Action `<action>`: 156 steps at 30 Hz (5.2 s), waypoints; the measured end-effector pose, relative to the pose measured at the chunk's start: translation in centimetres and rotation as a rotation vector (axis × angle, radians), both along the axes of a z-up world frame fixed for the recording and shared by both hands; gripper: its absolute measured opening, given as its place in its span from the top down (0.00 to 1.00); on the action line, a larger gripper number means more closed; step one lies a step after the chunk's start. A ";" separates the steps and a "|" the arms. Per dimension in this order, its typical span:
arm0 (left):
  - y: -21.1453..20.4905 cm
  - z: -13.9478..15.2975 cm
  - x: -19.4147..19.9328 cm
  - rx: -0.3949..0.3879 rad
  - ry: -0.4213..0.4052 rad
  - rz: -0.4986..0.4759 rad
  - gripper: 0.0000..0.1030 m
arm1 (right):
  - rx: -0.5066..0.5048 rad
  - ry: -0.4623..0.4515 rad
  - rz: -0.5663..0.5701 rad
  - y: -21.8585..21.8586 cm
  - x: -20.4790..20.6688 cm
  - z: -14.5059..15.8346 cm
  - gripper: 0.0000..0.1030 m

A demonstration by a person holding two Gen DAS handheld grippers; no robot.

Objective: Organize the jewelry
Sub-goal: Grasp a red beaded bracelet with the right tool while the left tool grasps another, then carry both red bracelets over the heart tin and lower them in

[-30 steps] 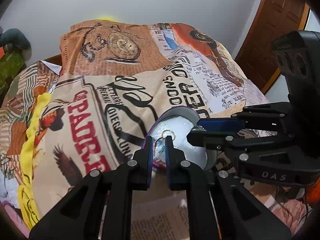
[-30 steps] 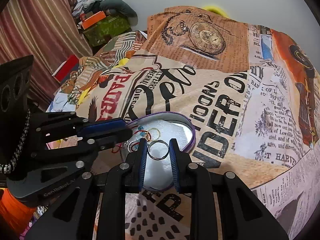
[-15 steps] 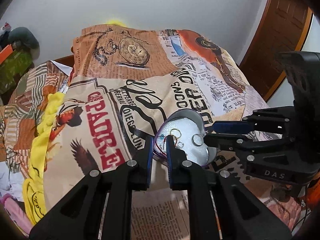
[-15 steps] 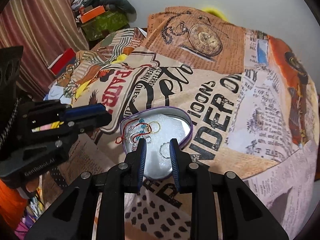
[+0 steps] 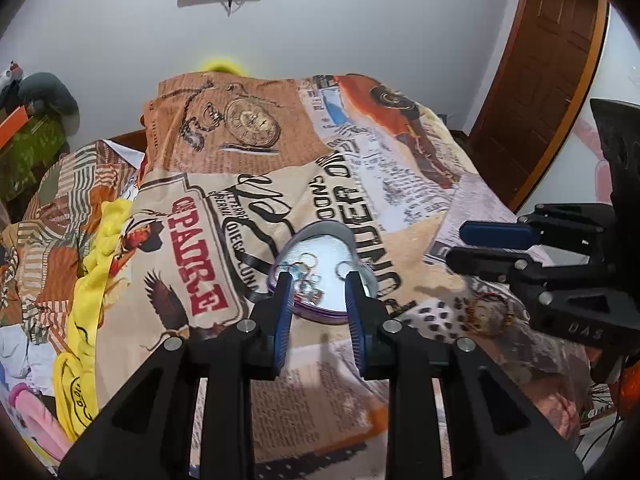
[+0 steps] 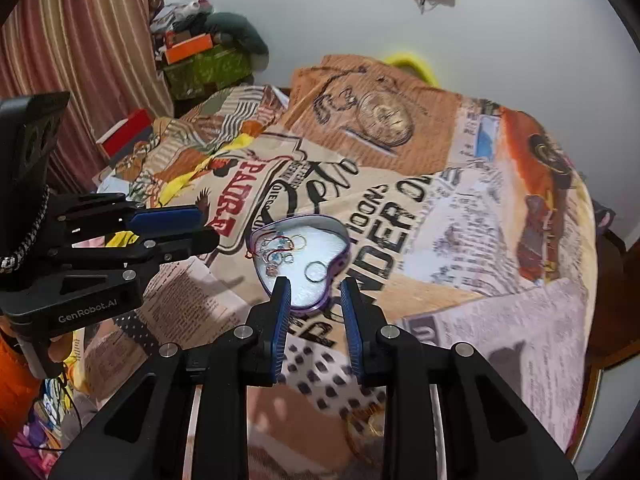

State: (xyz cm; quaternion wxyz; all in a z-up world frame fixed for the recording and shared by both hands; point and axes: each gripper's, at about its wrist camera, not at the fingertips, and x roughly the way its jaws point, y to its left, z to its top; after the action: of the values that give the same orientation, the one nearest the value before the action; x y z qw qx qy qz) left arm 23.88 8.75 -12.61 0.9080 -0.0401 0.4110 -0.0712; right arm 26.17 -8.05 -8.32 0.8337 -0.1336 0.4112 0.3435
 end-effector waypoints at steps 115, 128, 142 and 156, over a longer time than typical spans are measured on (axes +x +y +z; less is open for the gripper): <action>-3.7 2.2 -2.2 -0.029 -0.120 0.005 0.95 | 0.159 -0.053 -0.072 -6.0 -2.0 0.2 0.93; -0.6 0.8 0.7 -0.040 -0.115 0.049 0.95 | 0.176 -0.011 -0.033 -2.1 0.4 -1.5 0.93; 1.3 -4.0 4.2 -0.056 -0.019 0.065 0.95 | 0.106 0.038 0.029 2.5 2.3 -4.3 0.93; 1.8 -6.6 5.7 -0.038 0.042 0.043 0.95 | 0.021 0.129 0.073 5.3 4.1 -7.9 0.93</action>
State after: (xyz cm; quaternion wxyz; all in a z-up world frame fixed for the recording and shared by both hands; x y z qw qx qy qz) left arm 29.53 10.60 -19.22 0.8995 -0.0675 0.4276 -0.0585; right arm 30.26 -2.77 -16.18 0.7937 -0.1172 0.4554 0.3860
